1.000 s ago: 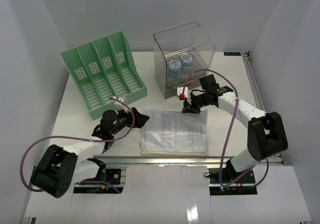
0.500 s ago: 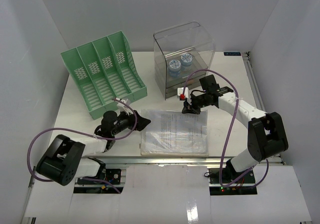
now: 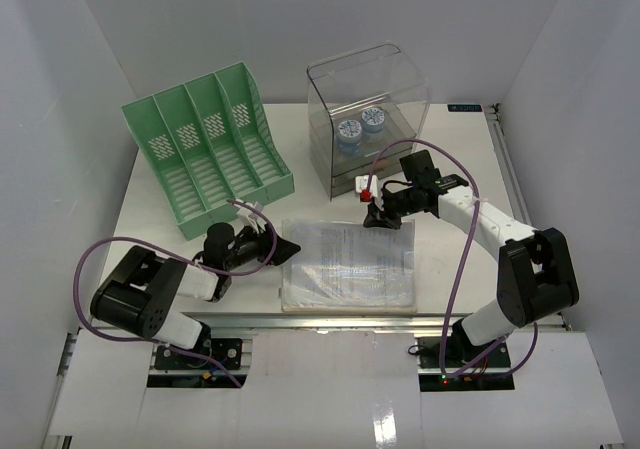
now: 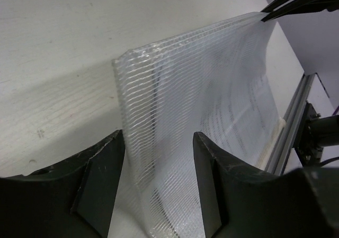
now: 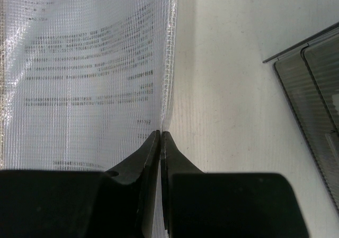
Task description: Organize the desk
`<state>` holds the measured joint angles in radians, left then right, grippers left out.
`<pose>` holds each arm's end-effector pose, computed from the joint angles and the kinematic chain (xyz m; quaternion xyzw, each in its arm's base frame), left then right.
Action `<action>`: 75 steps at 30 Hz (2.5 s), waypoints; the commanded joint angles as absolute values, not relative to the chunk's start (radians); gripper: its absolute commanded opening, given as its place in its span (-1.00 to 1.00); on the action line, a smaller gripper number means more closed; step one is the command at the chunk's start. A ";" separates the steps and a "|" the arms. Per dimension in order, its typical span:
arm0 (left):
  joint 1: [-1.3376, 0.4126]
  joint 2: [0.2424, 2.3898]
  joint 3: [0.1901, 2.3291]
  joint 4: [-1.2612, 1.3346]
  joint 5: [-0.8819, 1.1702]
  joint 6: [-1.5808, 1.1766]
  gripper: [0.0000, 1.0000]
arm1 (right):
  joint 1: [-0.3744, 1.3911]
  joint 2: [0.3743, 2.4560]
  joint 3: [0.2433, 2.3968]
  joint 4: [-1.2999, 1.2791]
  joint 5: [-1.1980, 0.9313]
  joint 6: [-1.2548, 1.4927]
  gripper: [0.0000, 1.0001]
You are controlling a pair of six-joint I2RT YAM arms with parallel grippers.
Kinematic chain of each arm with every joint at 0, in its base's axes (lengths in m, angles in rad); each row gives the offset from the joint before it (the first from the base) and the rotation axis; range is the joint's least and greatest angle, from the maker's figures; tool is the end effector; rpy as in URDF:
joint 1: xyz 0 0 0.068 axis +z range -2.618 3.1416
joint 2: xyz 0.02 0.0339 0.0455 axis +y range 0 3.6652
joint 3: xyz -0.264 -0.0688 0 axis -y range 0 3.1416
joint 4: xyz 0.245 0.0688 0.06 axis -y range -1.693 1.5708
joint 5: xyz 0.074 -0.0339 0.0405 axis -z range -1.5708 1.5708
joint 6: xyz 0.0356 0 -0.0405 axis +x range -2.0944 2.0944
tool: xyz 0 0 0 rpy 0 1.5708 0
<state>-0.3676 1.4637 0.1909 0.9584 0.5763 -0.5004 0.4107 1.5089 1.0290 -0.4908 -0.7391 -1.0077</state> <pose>0.1982 -0.0971 0.1273 0.1152 0.7851 -0.4455 0.4145 0.2704 0.1439 0.2343 -0.6611 0.6065 0.2487 0.3649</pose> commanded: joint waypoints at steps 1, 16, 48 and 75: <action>-0.360 1.491 0.204 1.095 0.729 -0.518 0.17 | 0.411 1.476 1.020 -0.476 -0.787 -1.029 -0.85; -0.360 1.511 0.231 1.151 0.898 -0.584 -0.92 | 0.411 1.489 1.034 -0.484 -0.794 -1.014 -0.72; -0.575 0.961 0.702 -0.160 0.664 0.092 -1.00 | 0.691 1.490 1.385 -0.871 -0.826 -1.155 0.80; -0.577 0.837 0.788 -0.349 0.622 0.182 -1.00 | 0.823 1.655 1.483 -0.951 -0.612 -1.112 0.13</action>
<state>-0.5728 0.8700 0.7381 -0.3455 0.6305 0.1432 0.8150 1.6718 1.4337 -0.9022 -0.6375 -1.0961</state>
